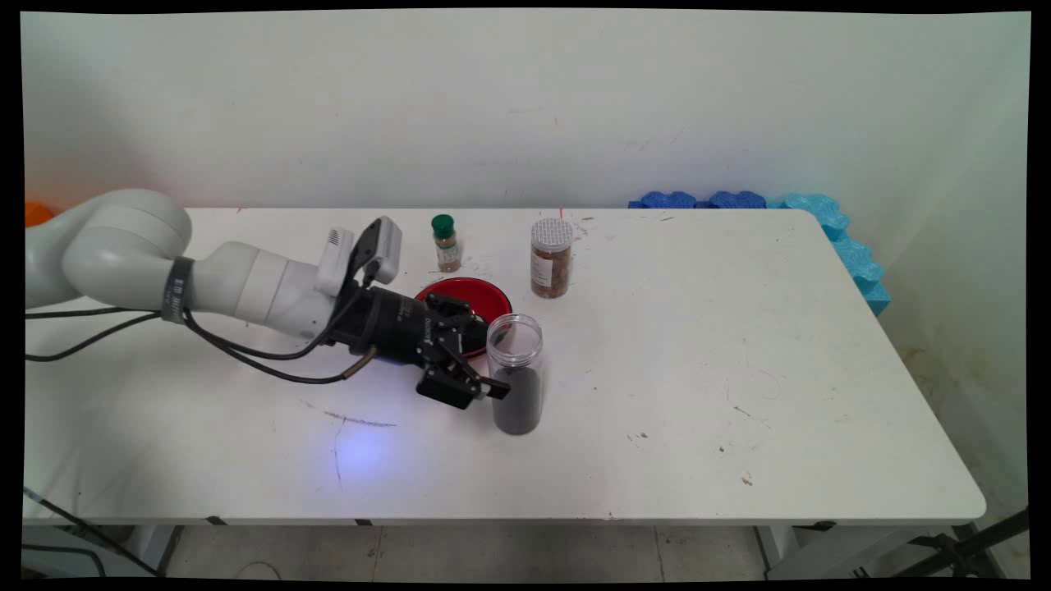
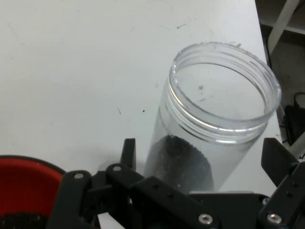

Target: Pick up the black seasoning powder from the table

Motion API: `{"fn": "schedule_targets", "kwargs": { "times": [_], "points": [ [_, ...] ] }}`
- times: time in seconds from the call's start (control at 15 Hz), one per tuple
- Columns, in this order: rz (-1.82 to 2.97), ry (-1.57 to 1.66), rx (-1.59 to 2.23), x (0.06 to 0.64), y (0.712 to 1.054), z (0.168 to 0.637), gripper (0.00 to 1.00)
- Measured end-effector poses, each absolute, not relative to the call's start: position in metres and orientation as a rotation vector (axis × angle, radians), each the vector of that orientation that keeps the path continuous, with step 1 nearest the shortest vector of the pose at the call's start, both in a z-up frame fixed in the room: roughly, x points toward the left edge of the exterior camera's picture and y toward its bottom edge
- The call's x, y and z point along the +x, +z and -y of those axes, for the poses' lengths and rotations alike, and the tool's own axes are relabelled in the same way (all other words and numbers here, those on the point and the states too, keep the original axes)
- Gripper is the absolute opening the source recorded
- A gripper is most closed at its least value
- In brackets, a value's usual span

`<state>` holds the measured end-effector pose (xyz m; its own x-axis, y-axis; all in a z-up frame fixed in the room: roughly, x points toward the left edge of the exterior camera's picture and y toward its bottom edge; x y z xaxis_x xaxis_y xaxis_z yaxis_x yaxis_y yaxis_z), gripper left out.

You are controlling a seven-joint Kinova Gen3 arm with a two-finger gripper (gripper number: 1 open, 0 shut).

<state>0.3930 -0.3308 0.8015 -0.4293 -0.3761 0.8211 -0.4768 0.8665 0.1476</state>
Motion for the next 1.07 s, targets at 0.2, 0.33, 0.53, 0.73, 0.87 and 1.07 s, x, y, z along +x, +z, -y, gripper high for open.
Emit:
{"fn": "schedule_targets", "kwargs": {
  "times": [0.2, 0.33, 0.53, 0.73, 0.87, 1.07],
  "points": [
    [2.063, 0.132, 0.614, 0.386, 0.797, 0.334, 1.0],
    [2.06, 0.132, 0.609, 0.382, 0.795, 0.335, 1.0],
    [2.057, 0.133, 0.603, 0.379, 0.793, 0.337, 1.0],
    [2.055, 0.136, 0.596, 0.376, 0.791, 0.338, 1.0],
    [2.054, 0.138, 0.594, 0.375, 0.791, 0.338, 1.0],
    [2.051, 0.141, 0.589, 0.374, 0.79, 0.339, 0.0]
  ]
}}
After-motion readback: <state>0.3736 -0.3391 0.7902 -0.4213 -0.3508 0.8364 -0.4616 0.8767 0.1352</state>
